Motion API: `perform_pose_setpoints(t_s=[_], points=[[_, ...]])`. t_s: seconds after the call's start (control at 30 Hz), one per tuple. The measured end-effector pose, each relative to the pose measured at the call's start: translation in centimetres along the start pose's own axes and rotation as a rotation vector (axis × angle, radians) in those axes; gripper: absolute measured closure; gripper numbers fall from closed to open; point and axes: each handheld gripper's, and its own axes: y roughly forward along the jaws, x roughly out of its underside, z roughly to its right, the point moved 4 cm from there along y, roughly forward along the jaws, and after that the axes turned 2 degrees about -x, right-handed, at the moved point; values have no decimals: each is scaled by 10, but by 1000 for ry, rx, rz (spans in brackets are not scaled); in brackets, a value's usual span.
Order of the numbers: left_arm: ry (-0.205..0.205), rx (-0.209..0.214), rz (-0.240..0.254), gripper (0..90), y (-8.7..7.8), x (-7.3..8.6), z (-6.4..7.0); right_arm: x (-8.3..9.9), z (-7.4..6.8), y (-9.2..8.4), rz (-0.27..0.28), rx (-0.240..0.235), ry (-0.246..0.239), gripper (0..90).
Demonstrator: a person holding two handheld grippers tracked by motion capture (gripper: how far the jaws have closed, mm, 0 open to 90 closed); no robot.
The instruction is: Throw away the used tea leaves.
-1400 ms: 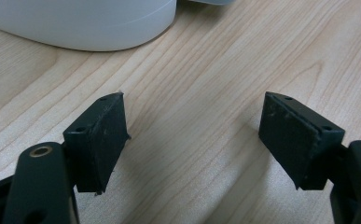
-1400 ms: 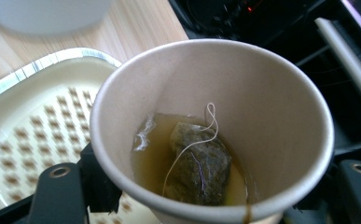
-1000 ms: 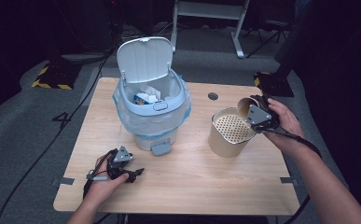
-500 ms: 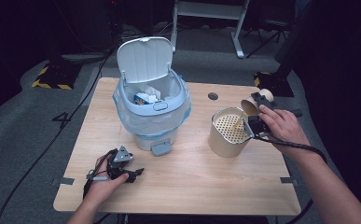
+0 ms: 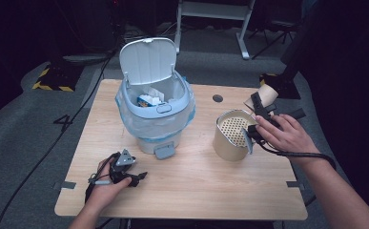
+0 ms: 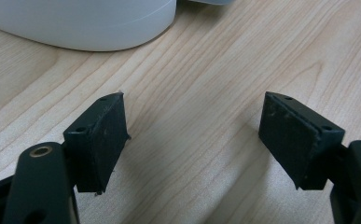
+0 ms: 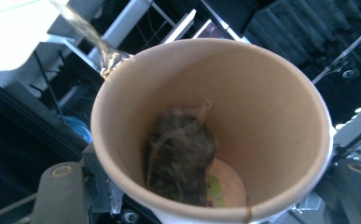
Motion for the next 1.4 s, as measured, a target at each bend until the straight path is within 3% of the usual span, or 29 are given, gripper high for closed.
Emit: perform_pose_setpoints(t_s=[0.07, 0.2, 0.57, 0.7, 0.73, 0.77, 0.83, 0.87, 0.9, 0.93, 0.97, 1.0, 1.03, 1.07, 1.1, 1.13, 1.17, 1.2, 1.23, 1.27, 1.4], points=[[0, 0, 0, 238, 0, 0, 0, 1, 3, -1, -14, 23, -45, 299], [0, 0, 0, 239, 0, 0, 0, 4, 7, -3, -40, 57, -89, 297], [0, 0, 0, 239, 0, 0, 0, 10, 12, -4, -52, 69, -96, 294], [-1, 0, 0, 239, 0, 0, 0, 10, 12, -4, -40, 61, -69, 293], [0, 0, 0, 239, 0, 0, 0, 12, 12, -3, -26, 42, -7, 292], [0, 0, 0, 238, 0, 0, 0, 12, 12, -3, -26, 42, -7, 292], [0, 0, 0, 239, 0, 0, 0, 17, 13, -1, 46, -27, 197, 289], [0, 0, 0, 239, 0, 0, 0, 17, 13, -1, 46, -27, 197, 289], [0, 0, 0, 239, 0, 0, 0, 23, 11, 1, 83, -69, 336, 287], [0, 0, 0, 239, 0, 0, 0, 25, 10, 2, 97, -92, 399, 285], [0, 0, 0, 238, 0, 0, 0, 25, 10, 2, 97, -92, 399, 285], [-1, 0, 0, 239, 0, 0, 0, 30, 8, 3, 129, -140, 519, 284], [0, 0, 0, 239, 0, 0, 0, 32, 7, 3, 145, -162, 583, 283], [0, 0, 0, 239, 0, 0, 0, 34, 8, 3, 165, -182, 627, 283], [-1, 0, 0, 239, 0, 0, 0, 34, 8, 3, 165, -182, 627, 283], [-1, 0, 0, 238, 0, 0, 0, 37, 8, 4, 211, -215, 715, 281], [-1, 0, 0, 238, 0, 0, 0, 37, 8, 4, 211, -215, 715, 281], [-1, 0, 0, 238, 0, 0, 0, 39, 7, 4, 250, -277, 831, 279], [-1, 0, 0, 238, 0, 0, 0, 39, 7, 4, 250, -277, 831, 279], [-1, -1, 0, 238, 0, 0, 0, 40, 5, 4, 284, -323, 928, 279], [-2, 0, 1, 237, 0, 0, 0, 44, 3, 5, 372, -405, 1134, 278]])
